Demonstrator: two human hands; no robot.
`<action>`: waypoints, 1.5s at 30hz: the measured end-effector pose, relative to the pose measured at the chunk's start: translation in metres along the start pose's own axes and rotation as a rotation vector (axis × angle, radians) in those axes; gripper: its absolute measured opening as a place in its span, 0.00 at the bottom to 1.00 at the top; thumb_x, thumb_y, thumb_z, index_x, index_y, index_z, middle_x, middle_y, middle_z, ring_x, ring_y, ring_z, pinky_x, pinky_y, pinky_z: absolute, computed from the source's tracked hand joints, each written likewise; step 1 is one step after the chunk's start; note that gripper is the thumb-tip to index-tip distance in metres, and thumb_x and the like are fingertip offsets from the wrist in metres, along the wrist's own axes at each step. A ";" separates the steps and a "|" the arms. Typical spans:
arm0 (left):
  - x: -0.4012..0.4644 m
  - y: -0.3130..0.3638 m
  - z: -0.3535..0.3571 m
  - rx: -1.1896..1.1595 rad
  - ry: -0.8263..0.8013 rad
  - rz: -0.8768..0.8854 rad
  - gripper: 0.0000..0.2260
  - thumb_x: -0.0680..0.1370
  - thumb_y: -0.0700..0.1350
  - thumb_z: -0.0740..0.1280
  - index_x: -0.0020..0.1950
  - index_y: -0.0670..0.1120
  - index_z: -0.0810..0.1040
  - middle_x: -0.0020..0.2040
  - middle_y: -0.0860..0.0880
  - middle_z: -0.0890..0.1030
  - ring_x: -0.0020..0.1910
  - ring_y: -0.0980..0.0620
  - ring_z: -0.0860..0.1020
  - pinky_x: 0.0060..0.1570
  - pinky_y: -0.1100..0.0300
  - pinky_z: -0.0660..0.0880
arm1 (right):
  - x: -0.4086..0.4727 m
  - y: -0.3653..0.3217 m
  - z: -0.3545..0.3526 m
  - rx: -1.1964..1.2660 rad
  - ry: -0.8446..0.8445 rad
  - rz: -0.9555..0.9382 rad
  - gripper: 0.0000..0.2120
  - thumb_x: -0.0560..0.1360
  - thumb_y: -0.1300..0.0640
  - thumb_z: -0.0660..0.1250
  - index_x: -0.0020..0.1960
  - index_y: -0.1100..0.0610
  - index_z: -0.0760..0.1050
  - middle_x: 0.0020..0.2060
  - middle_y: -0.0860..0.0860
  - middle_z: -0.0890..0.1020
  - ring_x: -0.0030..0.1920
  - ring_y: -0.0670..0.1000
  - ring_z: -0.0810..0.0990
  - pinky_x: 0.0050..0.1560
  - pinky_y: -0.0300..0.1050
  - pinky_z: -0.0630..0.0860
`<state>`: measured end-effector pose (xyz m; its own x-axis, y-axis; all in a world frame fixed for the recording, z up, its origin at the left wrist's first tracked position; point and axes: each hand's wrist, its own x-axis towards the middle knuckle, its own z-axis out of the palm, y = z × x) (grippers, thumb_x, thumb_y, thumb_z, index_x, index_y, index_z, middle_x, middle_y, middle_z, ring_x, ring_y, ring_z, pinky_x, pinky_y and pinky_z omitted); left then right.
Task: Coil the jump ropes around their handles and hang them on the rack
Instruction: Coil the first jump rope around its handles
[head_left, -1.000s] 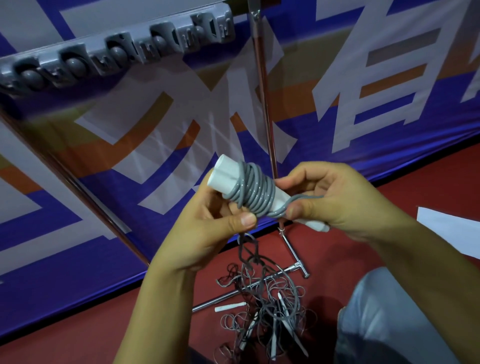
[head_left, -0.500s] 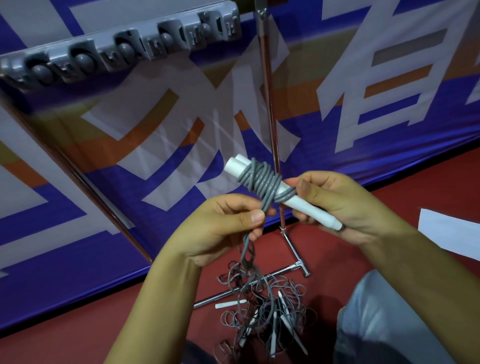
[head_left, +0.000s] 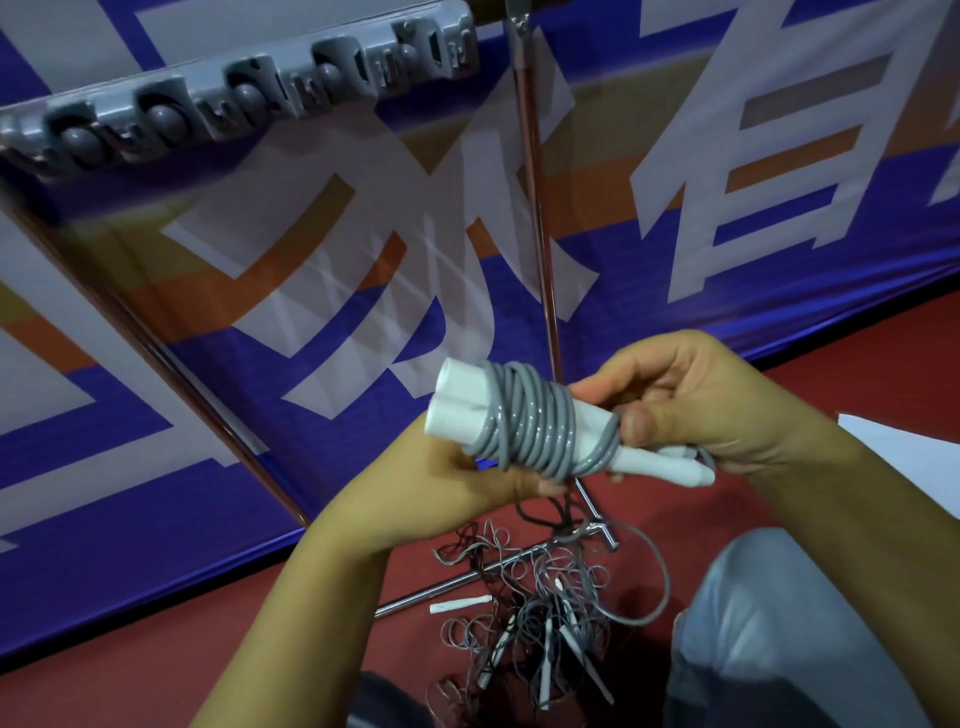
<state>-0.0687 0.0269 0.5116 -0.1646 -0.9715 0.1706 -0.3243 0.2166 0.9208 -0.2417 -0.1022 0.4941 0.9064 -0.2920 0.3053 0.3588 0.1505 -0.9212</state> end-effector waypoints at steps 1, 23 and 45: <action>0.001 0.002 0.001 0.049 0.018 0.021 0.10 0.69 0.39 0.71 0.46 0.52 0.83 0.47 0.70 0.80 0.50 0.69 0.78 0.48 0.75 0.73 | -0.001 0.001 -0.002 0.012 -0.009 0.008 0.16 0.60 0.51 0.78 0.47 0.54 0.85 0.40 0.52 0.86 0.36 0.49 0.85 0.35 0.38 0.80; 0.021 -0.036 -0.008 -0.029 -0.025 -0.009 0.05 0.68 0.42 0.72 0.42 0.49 0.85 0.39 0.52 0.83 0.39 0.54 0.82 0.44 0.61 0.77 | 0.000 -0.002 -0.016 0.024 -0.365 0.393 0.16 0.62 0.52 0.79 0.48 0.54 0.85 0.42 0.51 0.86 0.40 0.45 0.84 0.40 0.35 0.79; 0.002 -0.010 -0.003 0.860 0.463 0.280 0.09 0.71 0.50 0.69 0.37 0.44 0.78 0.33 0.54 0.75 0.33 0.57 0.71 0.31 0.63 0.68 | 0.007 -0.010 0.012 -0.910 0.257 0.388 0.17 0.70 0.55 0.74 0.53 0.38 0.74 0.37 0.48 0.84 0.28 0.41 0.78 0.28 0.34 0.71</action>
<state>-0.0631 0.0230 0.5040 -0.0195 -0.7772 0.6289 -0.9196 0.2608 0.2937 -0.2360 -0.0946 0.5079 0.8105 -0.5855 -0.0159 -0.3521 -0.4654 -0.8120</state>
